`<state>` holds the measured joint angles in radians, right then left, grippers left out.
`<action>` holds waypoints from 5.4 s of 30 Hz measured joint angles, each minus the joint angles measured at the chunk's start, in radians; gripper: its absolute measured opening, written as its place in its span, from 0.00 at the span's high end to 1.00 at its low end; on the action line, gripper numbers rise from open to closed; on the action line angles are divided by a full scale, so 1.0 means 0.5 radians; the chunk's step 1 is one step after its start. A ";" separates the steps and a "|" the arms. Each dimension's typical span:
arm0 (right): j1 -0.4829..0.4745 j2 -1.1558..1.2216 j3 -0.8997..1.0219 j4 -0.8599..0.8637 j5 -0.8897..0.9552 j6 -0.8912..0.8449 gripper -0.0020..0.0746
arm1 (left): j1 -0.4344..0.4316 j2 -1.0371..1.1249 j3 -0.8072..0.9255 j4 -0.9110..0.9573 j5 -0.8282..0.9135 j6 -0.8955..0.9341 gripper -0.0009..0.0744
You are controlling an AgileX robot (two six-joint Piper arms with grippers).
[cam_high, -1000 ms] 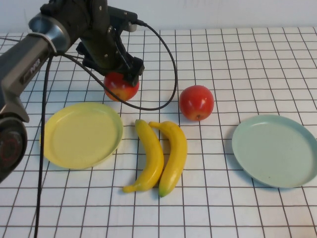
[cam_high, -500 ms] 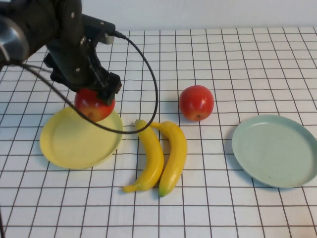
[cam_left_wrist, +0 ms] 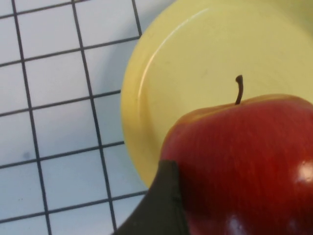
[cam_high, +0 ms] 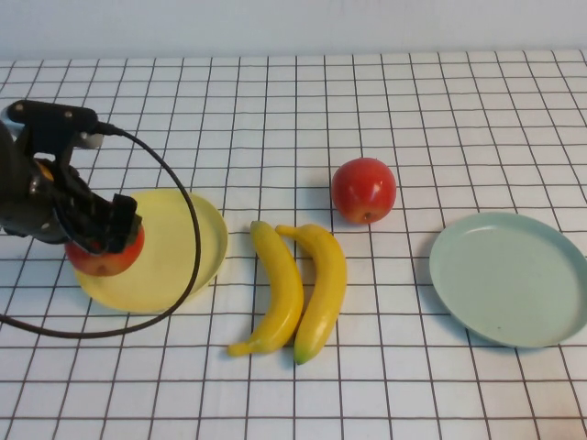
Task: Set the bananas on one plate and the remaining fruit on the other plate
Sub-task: Put one type of fruit in the left plate
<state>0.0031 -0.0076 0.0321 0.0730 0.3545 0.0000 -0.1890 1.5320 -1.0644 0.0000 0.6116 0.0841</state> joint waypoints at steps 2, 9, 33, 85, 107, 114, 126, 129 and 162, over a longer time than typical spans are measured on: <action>0.000 0.000 0.000 0.000 0.000 0.000 1.00 | 0.009 0.019 0.024 0.000 -0.052 -0.008 0.15; 0.000 0.000 0.000 0.000 0.000 0.000 1.00 | 0.009 0.089 0.024 -0.030 -0.289 -0.079 0.15; 0.000 0.000 0.000 0.000 0.000 0.000 1.00 | 0.009 0.135 0.024 -0.151 -0.325 -0.109 0.15; 0.000 0.000 0.000 0.000 0.000 0.000 1.00 | -0.005 0.148 0.159 -0.303 -0.484 0.297 0.10; 0.000 0.000 0.000 0.000 0.000 0.000 1.00 | -0.049 -0.277 -0.165 -0.551 -0.381 0.698 0.10; 0.000 0.000 0.000 0.000 0.000 0.000 1.00 | -0.243 -0.087 -0.227 -0.653 -0.304 0.811 0.10; 0.000 0.000 0.000 0.000 0.000 0.000 1.00 | -0.471 0.792 -1.605 -0.627 0.555 0.619 0.10; 0.000 0.000 0.000 0.000 0.000 0.000 1.00 | -0.541 1.069 -1.997 -0.613 0.770 0.611 0.10; 0.000 0.000 0.000 0.000 0.000 0.000 1.00 | -0.676 1.791 -2.415 -0.860 0.902 1.655 0.10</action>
<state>0.0031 -0.0076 0.0321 0.0730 0.3545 0.0000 -0.5269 2.4277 -2.2720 -0.4302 1.0627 0.9117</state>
